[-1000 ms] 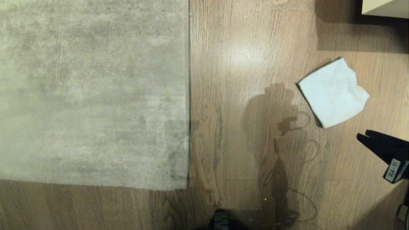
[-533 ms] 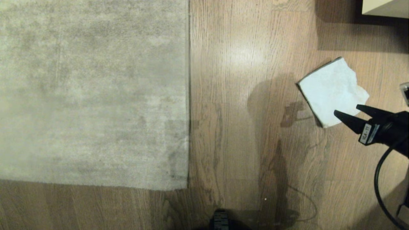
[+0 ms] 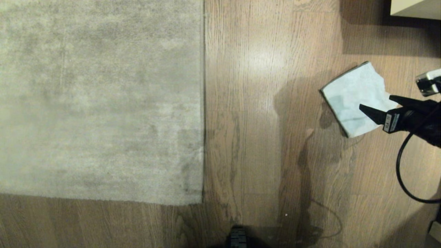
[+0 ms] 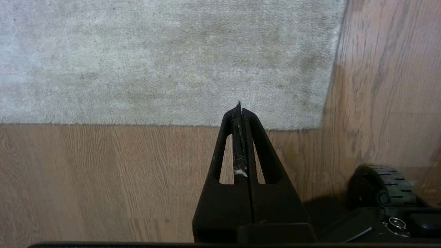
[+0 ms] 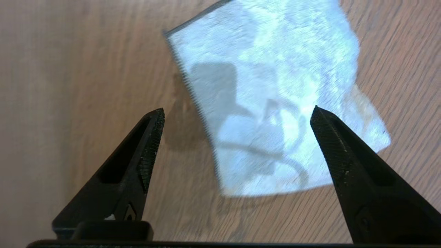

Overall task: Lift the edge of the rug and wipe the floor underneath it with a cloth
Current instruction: Pick up the rag

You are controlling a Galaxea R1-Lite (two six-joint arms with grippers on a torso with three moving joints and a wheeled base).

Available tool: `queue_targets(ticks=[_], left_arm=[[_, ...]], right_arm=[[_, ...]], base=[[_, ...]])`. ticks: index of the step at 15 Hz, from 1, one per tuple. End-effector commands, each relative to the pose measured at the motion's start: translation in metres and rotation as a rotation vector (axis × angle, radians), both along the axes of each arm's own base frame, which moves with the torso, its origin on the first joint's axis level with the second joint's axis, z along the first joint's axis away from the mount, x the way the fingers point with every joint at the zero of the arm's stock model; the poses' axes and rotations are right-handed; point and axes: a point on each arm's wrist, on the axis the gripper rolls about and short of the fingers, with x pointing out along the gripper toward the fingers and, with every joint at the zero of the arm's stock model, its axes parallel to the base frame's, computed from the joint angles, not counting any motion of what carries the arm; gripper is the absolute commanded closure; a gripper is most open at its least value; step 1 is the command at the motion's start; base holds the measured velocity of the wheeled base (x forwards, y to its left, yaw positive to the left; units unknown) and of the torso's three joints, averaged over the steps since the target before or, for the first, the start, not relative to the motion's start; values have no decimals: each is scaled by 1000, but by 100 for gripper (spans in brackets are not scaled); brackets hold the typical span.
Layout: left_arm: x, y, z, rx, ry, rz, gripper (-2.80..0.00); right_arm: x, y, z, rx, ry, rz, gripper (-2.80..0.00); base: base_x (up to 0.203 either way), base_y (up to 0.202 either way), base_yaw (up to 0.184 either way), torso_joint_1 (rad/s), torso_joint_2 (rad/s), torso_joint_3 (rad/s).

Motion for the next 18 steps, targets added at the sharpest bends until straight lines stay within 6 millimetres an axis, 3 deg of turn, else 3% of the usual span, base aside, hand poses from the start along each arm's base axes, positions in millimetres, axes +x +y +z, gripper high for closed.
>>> queue_targets(ticks=[1, 7, 18], left_arm=[[0, 0, 0, 0, 0, 1, 0], [0, 0, 0, -1, 0, 1, 0], [0, 0, 0, -1, 0, 0, 0]], right_arm=[[27, -10, -15, 2, 14, -11, -280], [60, -34, -18, -21, -42, -14, -280], [83, -47, -25, -44, -61, -30, -280]], base=[[0, 0, 0, 0, 0, 0], [0, 0, 0, 0, 0, 0], [0, 0, 0, 0, 0, 0]])
